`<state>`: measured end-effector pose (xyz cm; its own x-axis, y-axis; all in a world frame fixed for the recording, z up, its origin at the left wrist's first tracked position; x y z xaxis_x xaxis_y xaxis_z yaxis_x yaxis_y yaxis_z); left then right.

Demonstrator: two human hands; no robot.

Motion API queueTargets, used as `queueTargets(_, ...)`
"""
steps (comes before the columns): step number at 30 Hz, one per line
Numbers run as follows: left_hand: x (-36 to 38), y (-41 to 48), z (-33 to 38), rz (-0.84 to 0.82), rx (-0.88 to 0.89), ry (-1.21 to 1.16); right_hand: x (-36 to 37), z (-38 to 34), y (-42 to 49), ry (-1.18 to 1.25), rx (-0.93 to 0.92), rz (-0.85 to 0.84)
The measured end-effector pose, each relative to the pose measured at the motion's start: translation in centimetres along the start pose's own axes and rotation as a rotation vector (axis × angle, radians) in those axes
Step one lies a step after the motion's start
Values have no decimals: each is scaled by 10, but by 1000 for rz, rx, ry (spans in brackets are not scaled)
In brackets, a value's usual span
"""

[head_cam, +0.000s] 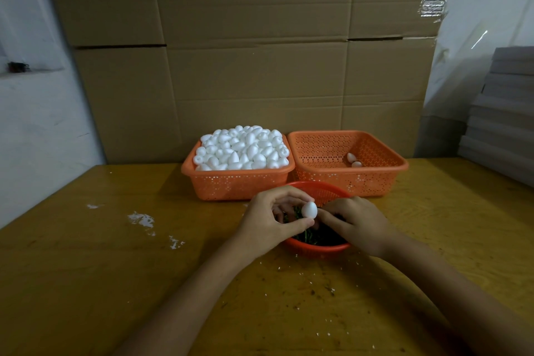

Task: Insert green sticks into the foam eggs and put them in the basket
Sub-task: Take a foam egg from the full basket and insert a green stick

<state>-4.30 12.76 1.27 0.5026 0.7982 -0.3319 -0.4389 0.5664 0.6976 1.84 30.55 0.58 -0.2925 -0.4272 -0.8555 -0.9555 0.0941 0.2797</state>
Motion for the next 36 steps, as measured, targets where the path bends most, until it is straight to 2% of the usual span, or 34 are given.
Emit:
queueTargets(20, -1, 1, 1, -8, 6, -30, -2, -3, -1, -20, 31, -36)
queueTargets(26, 0, 2, 3, -13, 31, -10, -5, -5, -2, -54, 36, -208)
queueTargets(30, 1, 2, 2, -3, 24, -13, -6, -5, 0, -45, 66, -255)
queueTargets(36, 0, 2, 2, -8, 23, 0, -8, -5, -1, -42, 90, -201)
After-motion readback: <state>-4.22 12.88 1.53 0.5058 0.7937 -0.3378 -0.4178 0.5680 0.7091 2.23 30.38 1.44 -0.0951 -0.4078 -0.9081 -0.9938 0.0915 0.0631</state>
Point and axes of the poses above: each hand's wrist, its own y-axis towards the middle knuckle, its own x-axis out of the palm, z = x × y, the point moved 5 cm from there along y, towards the middle knuckle, and after that the axes turned 13 degrees about x, right-handed, at the moved point
